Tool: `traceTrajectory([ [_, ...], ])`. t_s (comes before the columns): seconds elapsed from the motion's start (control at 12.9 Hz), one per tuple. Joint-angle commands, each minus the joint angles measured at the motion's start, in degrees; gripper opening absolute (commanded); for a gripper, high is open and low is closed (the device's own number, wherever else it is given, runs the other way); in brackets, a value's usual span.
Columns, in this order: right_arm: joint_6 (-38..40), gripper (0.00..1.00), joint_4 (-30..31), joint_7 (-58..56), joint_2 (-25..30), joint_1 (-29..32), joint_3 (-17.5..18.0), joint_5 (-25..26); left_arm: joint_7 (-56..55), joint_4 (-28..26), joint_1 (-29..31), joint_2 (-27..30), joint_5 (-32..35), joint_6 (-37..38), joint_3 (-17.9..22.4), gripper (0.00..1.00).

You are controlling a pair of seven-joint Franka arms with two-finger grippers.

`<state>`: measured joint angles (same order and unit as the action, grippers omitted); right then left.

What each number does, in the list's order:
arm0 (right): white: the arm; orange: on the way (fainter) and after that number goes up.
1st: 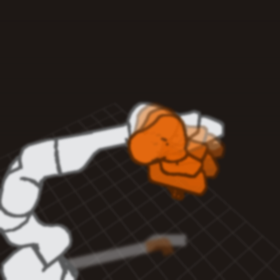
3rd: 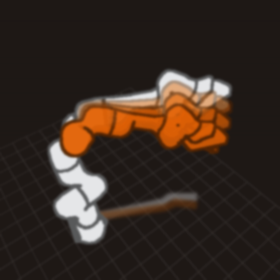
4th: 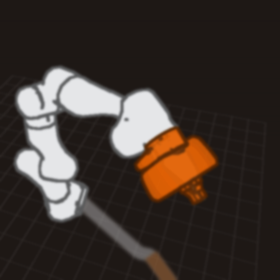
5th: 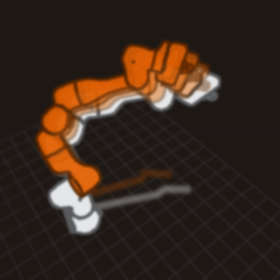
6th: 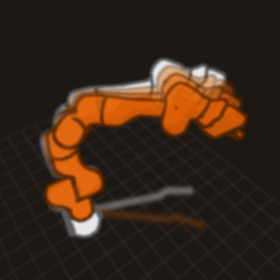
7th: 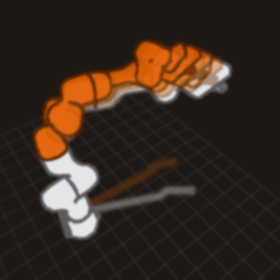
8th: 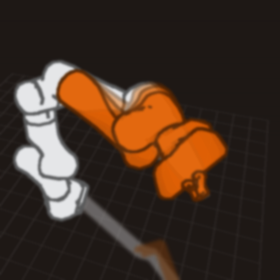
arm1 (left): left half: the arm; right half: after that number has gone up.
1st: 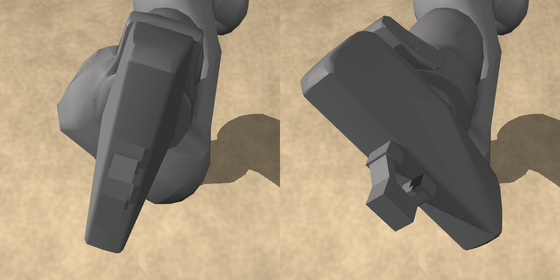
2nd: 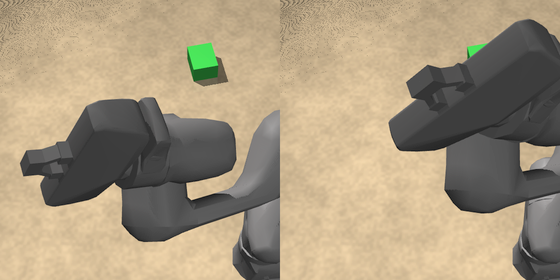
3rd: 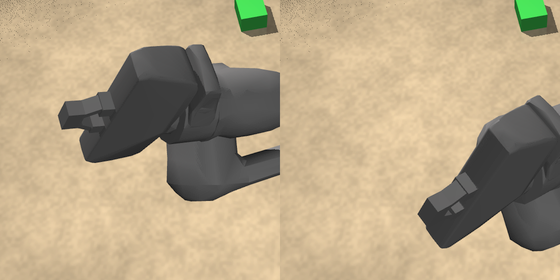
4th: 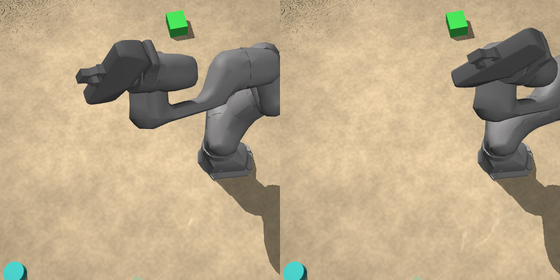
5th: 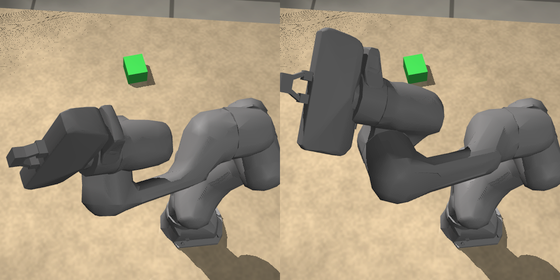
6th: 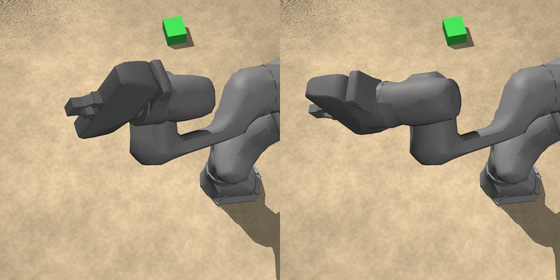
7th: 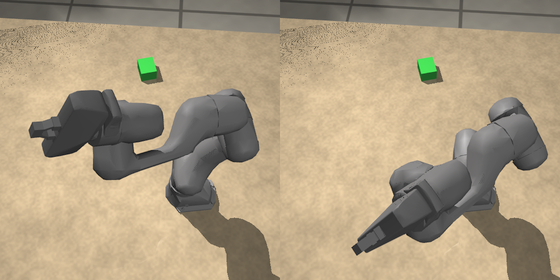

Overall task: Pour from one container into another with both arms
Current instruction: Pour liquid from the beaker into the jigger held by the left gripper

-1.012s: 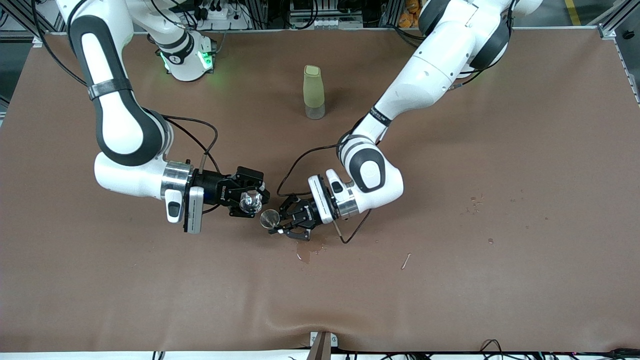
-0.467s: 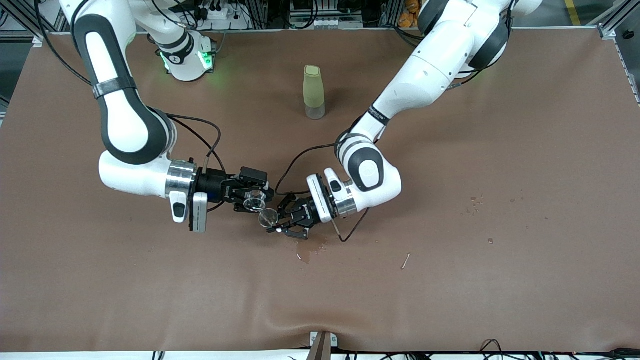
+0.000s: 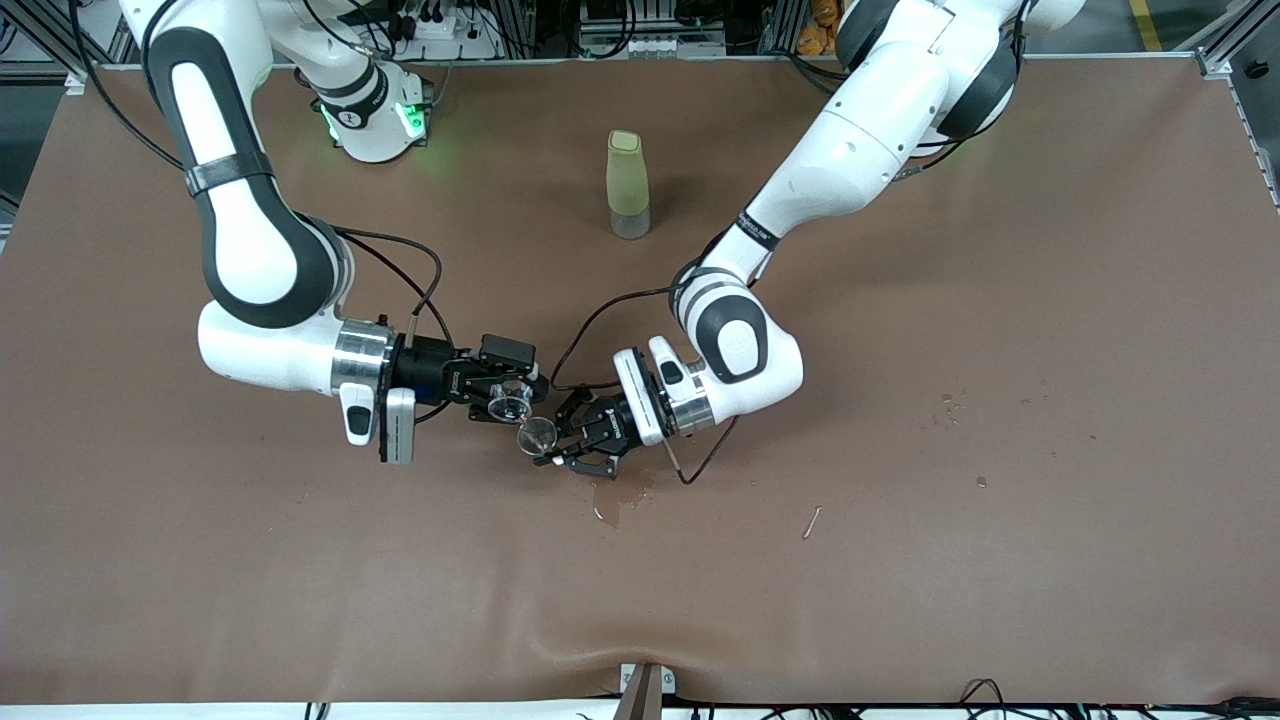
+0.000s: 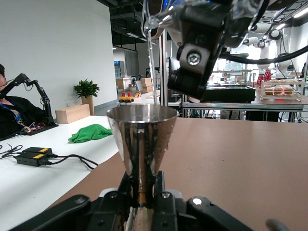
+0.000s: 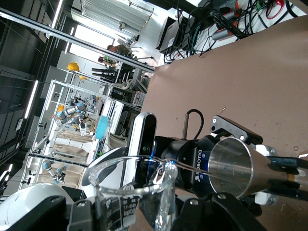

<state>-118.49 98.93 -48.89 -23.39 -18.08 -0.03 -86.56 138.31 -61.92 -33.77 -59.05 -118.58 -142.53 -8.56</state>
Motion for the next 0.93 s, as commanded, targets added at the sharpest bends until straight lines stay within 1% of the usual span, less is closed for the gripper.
traceTrajectory([
  [0.0, -0.07, 0.0, 1.01, 2.3, 1.59, -0.73, -0.68, 0.25, 0.38, 0.58, -0.34, -0.27, -3.49, 0.32, 0.12, 0.0],
  [0.86, -0.07, 0.0, 0.3, 9.34, 1.33, -1.08, -0.68, 0.16, 0.21, 0.49, -0.69, -0.27, -4.11, 0.32, 0.03, 0.0],
])
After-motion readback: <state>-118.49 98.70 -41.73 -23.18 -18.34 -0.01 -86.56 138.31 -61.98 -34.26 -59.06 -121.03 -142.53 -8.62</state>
